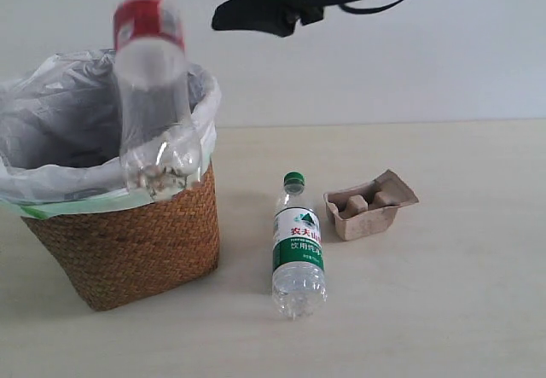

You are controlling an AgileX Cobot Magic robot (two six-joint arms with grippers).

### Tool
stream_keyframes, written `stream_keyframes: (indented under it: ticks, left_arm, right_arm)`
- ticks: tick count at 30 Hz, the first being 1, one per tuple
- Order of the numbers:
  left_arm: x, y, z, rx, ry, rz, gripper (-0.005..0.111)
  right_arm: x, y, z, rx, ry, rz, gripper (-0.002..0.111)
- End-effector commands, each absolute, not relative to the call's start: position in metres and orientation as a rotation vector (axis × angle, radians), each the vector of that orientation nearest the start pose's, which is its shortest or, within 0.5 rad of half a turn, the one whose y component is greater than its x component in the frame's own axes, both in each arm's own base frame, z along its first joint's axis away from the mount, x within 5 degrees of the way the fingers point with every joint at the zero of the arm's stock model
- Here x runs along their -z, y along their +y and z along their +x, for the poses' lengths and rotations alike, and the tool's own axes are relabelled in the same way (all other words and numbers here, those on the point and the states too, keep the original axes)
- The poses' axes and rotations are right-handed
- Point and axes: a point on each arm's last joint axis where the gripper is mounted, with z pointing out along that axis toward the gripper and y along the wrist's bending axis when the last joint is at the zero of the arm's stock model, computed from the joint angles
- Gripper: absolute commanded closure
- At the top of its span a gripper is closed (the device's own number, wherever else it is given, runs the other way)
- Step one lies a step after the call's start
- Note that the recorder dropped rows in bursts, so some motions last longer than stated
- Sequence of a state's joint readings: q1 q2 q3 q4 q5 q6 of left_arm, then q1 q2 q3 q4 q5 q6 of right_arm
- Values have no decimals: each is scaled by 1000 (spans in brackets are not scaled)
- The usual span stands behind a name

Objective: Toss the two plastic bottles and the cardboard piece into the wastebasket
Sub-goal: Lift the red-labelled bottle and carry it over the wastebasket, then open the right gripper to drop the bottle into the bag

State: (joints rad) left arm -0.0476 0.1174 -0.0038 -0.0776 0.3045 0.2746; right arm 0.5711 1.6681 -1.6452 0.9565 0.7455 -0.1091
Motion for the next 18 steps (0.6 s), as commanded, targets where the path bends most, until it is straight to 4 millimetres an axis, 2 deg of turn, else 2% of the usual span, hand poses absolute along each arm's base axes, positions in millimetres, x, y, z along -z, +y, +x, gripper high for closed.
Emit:
stream_keyframes:
  ticks: [1,11,16,18]
  left_arm:
    - [-180,-5,61,-71,1872,231,103]
    - [-180,-5,61,-71,1872,231,103]
    - [-180,-5,61,-71,1872,231,103]
    - [-180,-5,61,-71,1872,231,103]
  right_arm:
    - [-406,267,300,-1377,2186,-300,14]
    - [-407,263,296,-1287,2205,-381,14]
    - [-396,253,299,-1089,2322,-367,14]
    - [-389,247,301,-960,2384,-359,14]
